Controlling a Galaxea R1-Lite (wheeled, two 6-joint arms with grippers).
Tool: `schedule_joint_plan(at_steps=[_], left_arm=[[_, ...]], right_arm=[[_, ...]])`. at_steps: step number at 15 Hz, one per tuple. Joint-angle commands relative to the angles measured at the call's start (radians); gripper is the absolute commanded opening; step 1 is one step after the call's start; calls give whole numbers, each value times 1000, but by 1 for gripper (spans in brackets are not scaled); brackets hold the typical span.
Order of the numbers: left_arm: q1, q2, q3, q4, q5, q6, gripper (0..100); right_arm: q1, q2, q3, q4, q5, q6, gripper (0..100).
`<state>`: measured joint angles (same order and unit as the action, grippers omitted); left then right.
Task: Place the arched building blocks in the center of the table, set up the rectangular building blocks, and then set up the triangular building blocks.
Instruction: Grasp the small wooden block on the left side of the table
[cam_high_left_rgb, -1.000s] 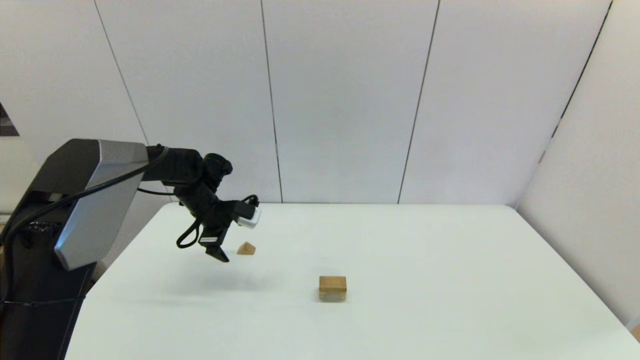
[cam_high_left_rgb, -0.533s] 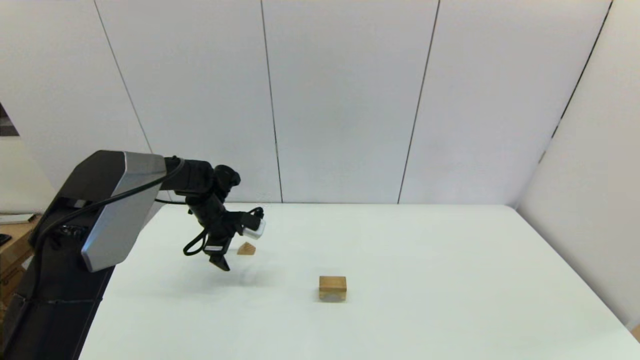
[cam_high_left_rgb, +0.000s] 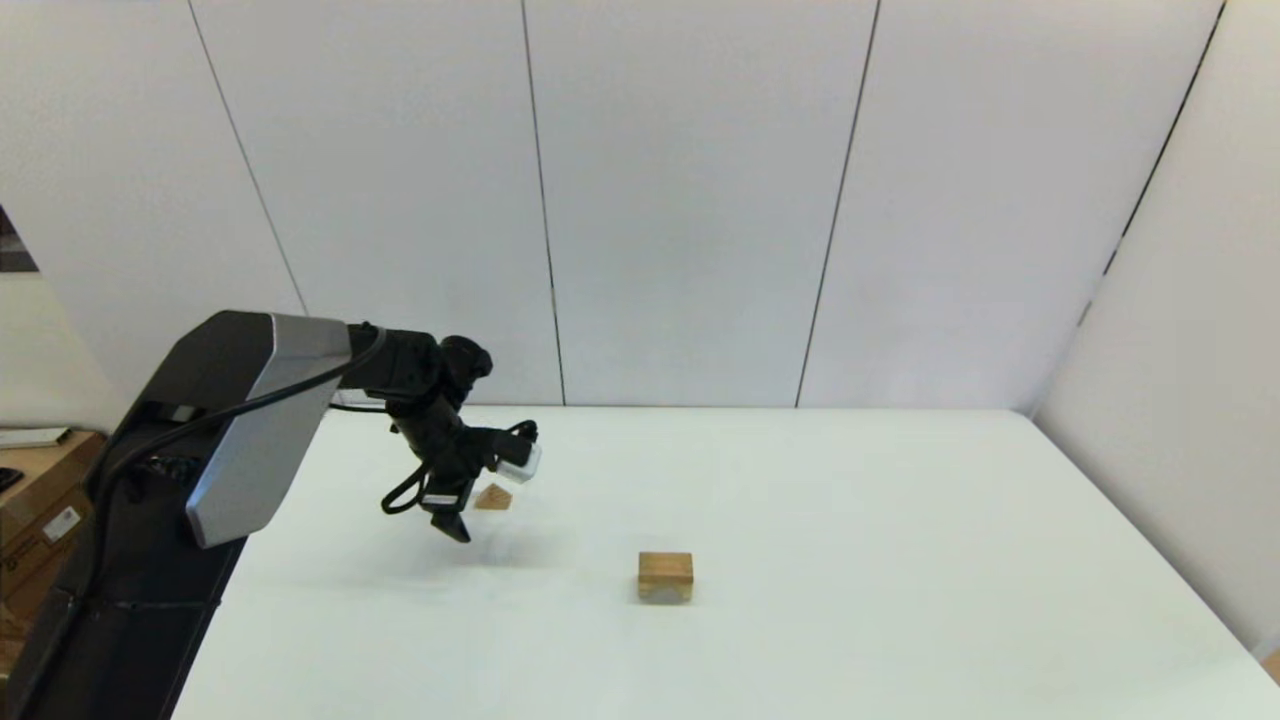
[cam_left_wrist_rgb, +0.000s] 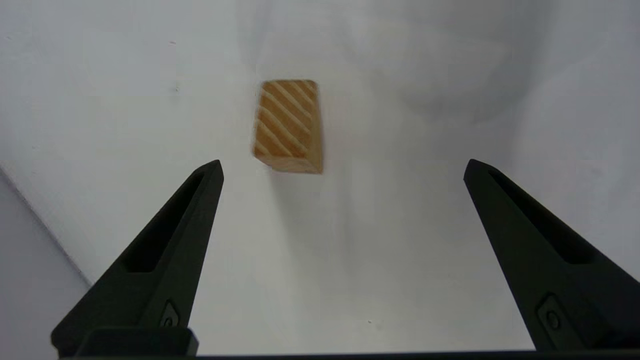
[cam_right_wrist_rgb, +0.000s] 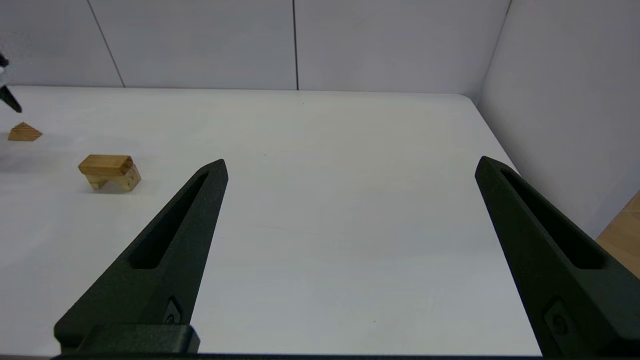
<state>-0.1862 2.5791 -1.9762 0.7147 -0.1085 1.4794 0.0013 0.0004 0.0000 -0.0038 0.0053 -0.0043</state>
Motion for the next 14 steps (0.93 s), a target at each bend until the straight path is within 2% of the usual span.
schedule_joint_plan(at_steps=[1, 14], left_arm=[[-3, 15, 0, -37, 1, -10, 100], [-10, 35, -9, -61, -3, -56, 100]], right_arm=[[0, -2, 2, -1, 1, 0, 100], [0, -2, 2, -1, 1, 0, 100]])
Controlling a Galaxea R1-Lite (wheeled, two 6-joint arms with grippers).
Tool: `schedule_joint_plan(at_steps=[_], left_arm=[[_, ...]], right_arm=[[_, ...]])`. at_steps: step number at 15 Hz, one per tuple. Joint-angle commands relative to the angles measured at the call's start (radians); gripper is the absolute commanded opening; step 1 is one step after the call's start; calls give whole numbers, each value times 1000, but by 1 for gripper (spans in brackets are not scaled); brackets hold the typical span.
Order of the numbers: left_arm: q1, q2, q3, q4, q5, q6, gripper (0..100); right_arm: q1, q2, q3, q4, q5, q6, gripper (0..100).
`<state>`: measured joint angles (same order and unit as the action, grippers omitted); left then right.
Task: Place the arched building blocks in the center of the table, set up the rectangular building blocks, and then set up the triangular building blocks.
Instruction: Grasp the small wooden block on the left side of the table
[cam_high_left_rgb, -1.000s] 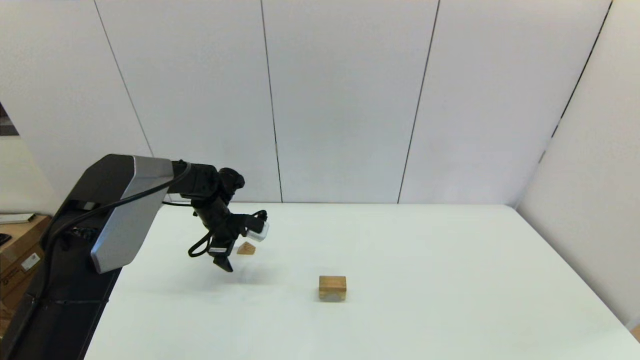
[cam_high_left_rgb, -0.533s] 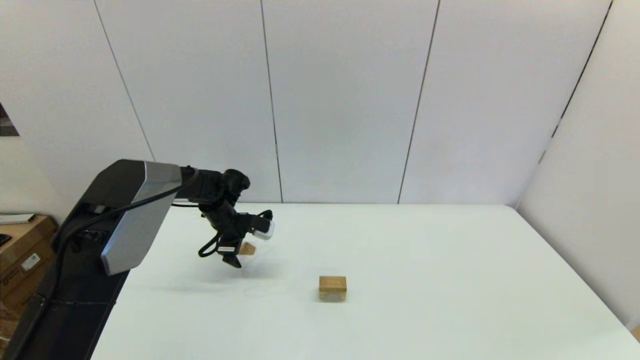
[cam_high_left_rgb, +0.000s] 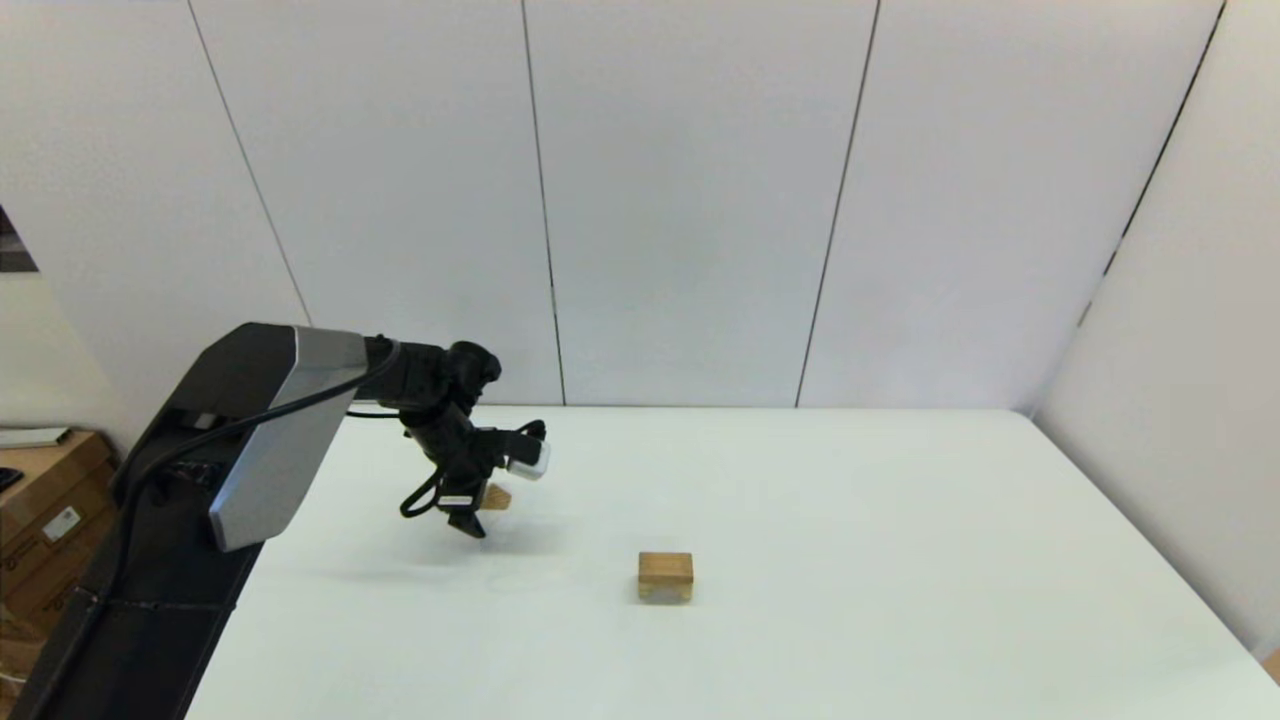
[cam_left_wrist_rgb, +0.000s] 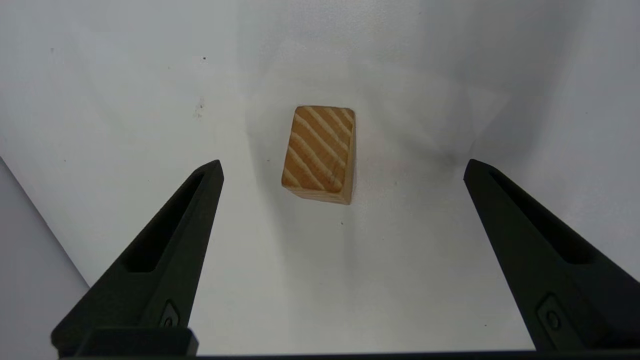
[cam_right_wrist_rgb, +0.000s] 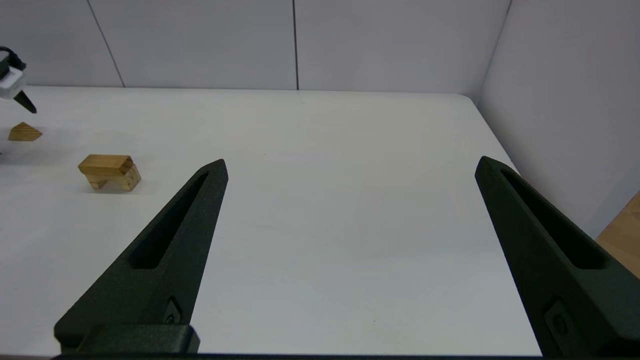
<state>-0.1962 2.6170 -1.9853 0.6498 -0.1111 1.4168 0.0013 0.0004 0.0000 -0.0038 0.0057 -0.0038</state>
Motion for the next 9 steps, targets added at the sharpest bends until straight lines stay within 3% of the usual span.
schedule_joint_plan(at_steps=[1, 9], left_arm=[[0, -5, 0, 2, -1, 5, 100], [4, -2, 0, -21, 1, -45, 100]], right_arm=[[0, -2, 2, -1, 0, -1, 100], [0, -2, 2, -1, 0, -1, 100]])
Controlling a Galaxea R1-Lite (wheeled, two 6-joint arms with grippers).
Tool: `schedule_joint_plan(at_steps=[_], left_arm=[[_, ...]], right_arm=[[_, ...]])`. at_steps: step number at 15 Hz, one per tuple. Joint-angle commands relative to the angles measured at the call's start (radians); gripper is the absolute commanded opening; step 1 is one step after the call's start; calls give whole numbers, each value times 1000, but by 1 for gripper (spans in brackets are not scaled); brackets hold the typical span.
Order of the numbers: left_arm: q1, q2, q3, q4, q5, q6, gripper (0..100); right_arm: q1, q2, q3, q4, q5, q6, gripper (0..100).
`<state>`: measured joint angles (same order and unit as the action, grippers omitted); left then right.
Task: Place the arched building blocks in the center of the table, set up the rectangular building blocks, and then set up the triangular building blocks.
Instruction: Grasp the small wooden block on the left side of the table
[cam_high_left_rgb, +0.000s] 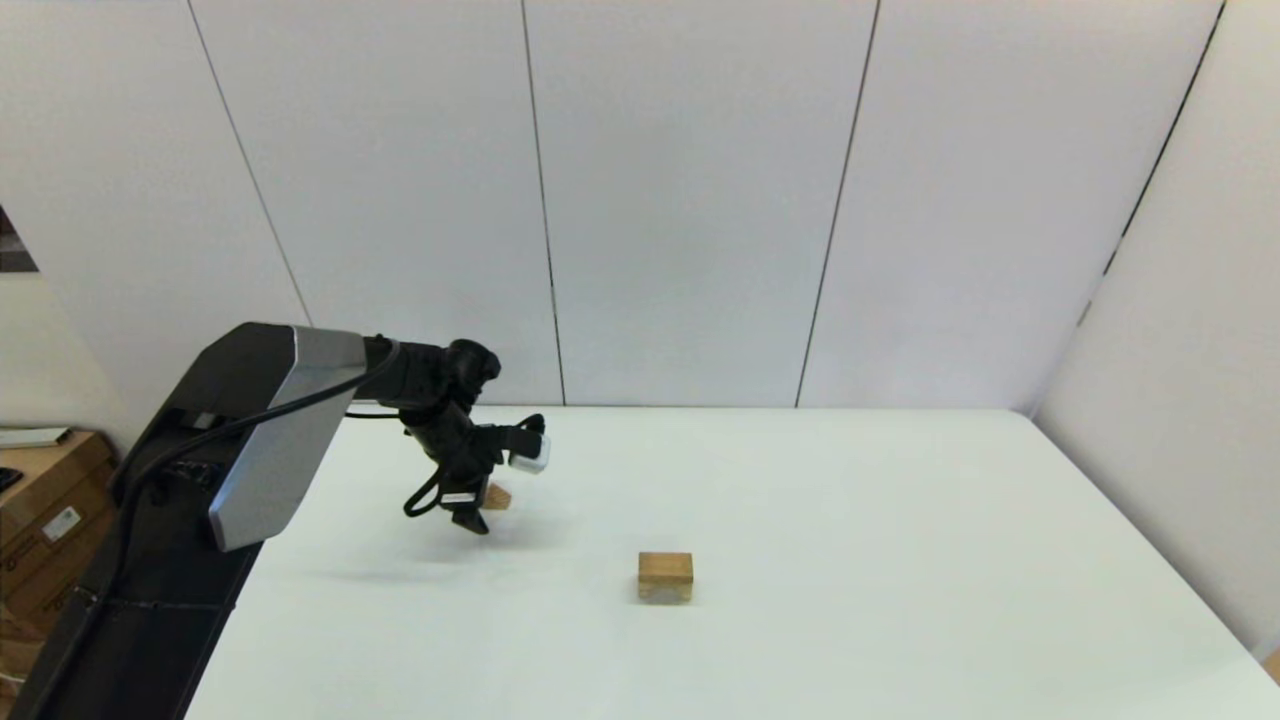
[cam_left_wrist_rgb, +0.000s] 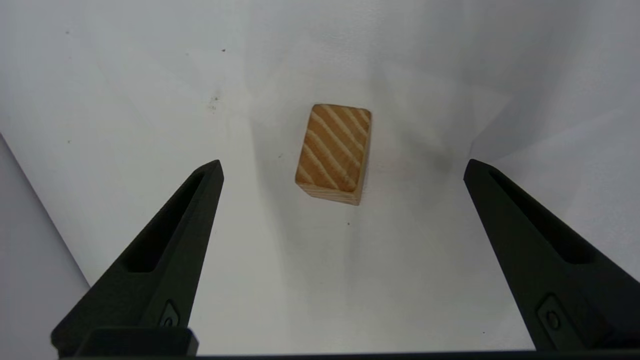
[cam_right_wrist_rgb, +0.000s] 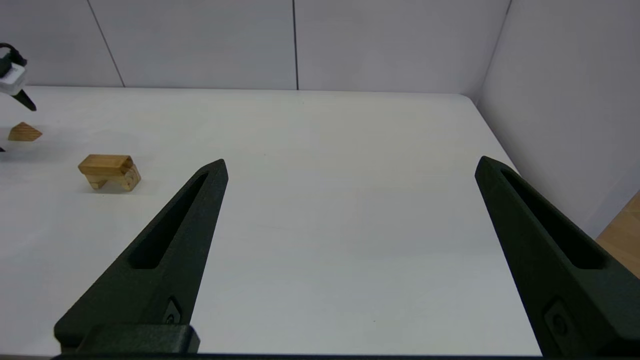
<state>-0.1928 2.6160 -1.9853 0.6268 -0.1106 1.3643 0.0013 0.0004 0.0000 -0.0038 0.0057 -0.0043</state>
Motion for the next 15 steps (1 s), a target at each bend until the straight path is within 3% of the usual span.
schedule_joint_plan(at_steps=[1, 15], left_arm=[[1, 1, 0, 2, 2, 7, 100], [4, 13, -4, 42, -1, -30, 100]], right_arm=[[0, -2, 2, -1, 0, 0, 100], [0, -2, 2, -1, 0, 0, 100]])
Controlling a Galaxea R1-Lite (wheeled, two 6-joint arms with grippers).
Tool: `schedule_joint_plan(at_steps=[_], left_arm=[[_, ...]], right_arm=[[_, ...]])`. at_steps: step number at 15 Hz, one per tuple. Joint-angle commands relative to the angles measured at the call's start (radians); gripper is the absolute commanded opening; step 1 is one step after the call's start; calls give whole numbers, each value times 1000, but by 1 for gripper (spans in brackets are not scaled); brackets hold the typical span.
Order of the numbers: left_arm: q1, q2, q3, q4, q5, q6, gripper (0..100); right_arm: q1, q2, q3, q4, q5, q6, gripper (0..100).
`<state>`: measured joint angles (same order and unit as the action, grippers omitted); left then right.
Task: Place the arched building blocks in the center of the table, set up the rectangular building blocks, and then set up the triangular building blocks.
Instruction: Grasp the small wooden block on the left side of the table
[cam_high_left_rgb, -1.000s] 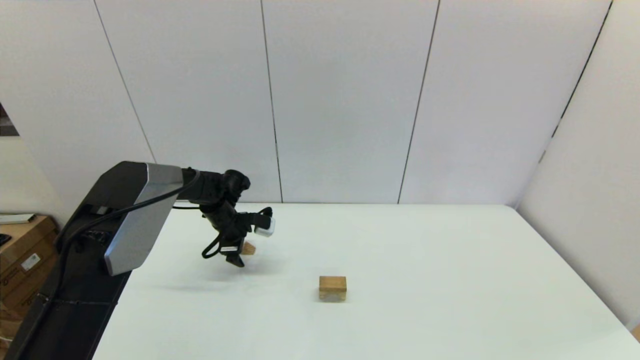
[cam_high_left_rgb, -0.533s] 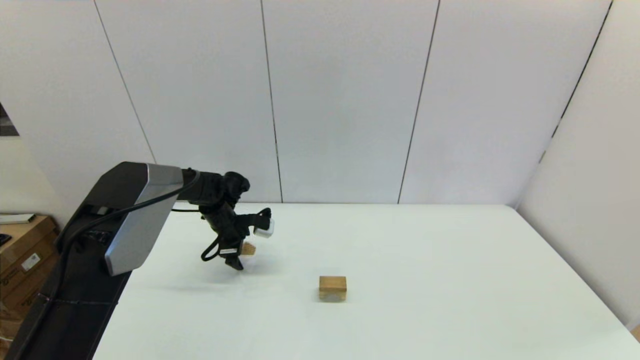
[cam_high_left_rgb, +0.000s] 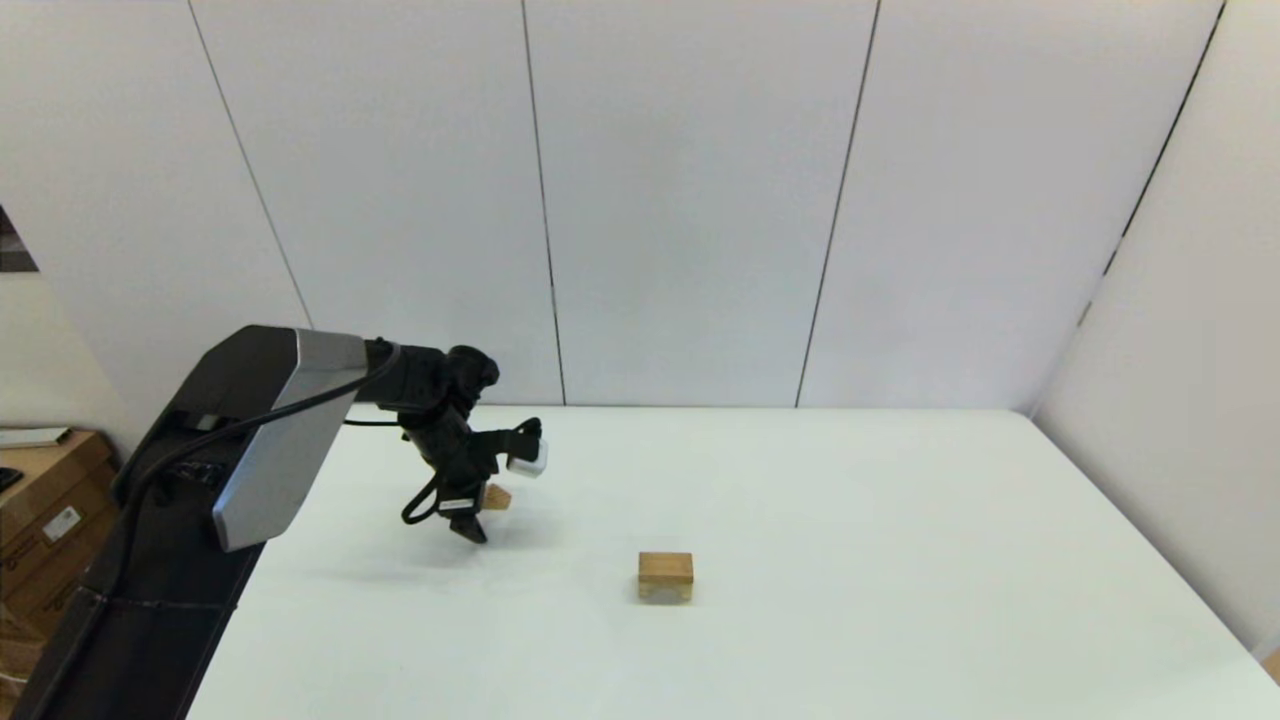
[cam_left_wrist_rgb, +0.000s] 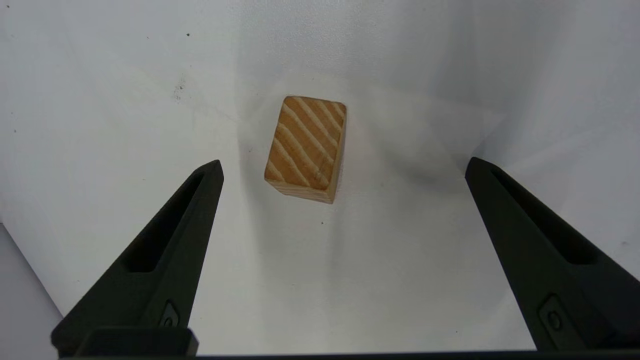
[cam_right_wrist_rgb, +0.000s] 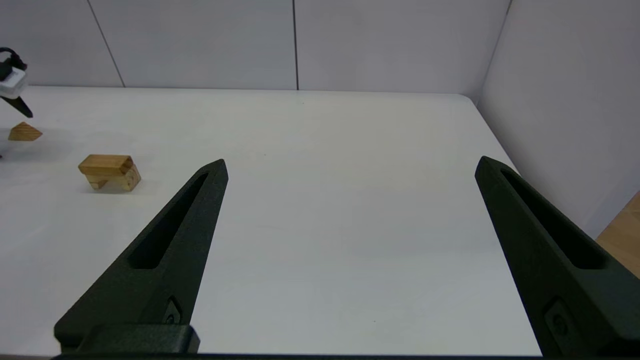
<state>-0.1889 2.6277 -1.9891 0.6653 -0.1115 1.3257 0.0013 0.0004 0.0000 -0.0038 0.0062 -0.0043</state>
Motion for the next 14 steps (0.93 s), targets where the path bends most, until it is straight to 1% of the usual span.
schedule_joint_plan(at_steps=[1, 6, 7, 14], left_arm=[[0, 3, 1, 5, 0, 9, 100], [9, 2, 0, 5, 0, 9, 100], [8, 2, 0, 5, 0, 10, 0], [8, 6, 1, 3, -2, 4, 0]], right_arm=[[0, -2, 2, -1, 0, 0, 100], [0, -2, 2, -1, 0, 0, 100], [0, -2, 2, -1, 0, 0, 100], [0, -2, 2, -1, 0, 0, 100]])
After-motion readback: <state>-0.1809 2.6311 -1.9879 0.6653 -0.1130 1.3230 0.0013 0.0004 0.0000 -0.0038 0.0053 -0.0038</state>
